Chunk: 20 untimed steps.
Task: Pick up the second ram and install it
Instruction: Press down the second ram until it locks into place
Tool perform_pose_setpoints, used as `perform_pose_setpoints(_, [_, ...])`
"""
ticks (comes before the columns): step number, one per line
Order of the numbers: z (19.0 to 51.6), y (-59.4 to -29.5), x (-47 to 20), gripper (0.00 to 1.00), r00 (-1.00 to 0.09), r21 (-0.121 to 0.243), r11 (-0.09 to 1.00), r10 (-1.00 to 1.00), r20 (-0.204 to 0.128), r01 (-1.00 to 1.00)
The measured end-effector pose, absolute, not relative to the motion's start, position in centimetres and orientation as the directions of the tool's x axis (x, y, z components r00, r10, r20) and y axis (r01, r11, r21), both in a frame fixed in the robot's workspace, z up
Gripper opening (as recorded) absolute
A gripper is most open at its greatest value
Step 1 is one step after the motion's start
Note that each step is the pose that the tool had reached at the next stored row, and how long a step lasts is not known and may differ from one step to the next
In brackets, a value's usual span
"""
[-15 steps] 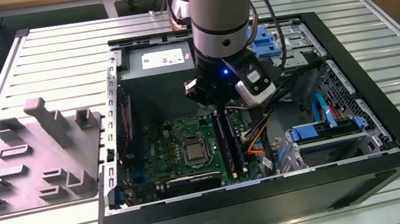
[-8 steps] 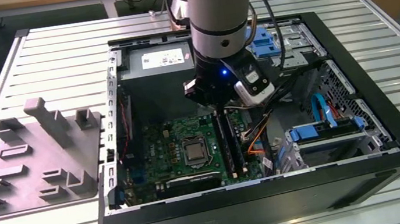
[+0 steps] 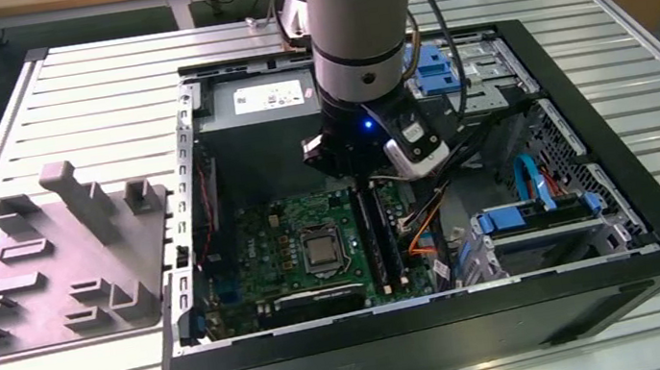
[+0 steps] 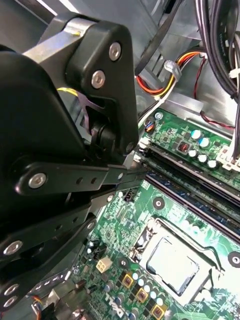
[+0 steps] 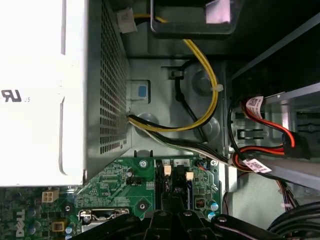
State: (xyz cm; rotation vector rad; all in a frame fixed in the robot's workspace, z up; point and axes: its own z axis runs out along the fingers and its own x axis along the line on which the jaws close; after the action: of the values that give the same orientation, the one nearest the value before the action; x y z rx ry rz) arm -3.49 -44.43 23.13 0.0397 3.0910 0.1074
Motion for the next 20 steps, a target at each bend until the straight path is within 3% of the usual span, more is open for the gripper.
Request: perform_pose_setpoints(20, [22.0,-43.9,-3.6,0.10,-0.999,0.073,0.997,0.027,-0.047,0.024])
